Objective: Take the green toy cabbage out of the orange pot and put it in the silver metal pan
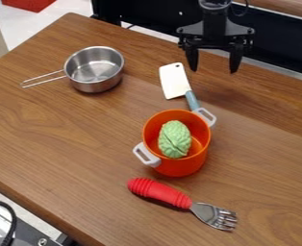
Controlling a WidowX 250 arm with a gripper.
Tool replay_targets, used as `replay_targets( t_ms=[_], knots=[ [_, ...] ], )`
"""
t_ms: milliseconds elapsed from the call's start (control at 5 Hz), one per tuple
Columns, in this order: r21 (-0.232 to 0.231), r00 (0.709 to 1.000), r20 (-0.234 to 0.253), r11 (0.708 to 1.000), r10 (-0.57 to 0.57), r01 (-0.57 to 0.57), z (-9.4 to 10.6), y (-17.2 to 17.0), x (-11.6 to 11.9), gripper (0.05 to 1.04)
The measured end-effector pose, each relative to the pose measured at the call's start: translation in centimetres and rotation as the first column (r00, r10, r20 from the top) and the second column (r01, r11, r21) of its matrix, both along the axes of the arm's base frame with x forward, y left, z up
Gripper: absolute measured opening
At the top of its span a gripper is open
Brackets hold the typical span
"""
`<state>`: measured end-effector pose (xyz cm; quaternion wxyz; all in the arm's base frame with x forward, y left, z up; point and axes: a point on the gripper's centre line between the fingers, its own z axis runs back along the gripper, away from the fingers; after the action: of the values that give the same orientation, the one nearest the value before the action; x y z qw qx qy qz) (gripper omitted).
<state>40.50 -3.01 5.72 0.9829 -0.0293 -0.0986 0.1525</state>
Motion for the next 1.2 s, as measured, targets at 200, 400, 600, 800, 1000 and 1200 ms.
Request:
replay_targets(
  t_ms=[200,400,600,800,1000,1200],
  knots=[
    [0.002,0.999,-0.045,1.0,0.008,-0.007,-1.5,0.0,-0.5,0.997],
    [0.0,0.995,-0.088,0.999,0.049,-0.049,-1.7,0.3,-1.1,0.997],
    [0.006,0.993,-0.1,0.998,0.07,-0.069,-1.4,0.7,-2.4,0.997],
    [-0.019,0.993,-0.097,0.998,0.061,-0.063,0.6,1.1,-4.4,0.997],
    [-0.041,0.994,-0.098,0.997,0.055,-0.06,2.2,1.1,-6.4,0.997],
    [-0.015,0.985,-0.15,0.996,0.087,-0.09,2.4,1.0,-8.2,0.997]
  ],
)
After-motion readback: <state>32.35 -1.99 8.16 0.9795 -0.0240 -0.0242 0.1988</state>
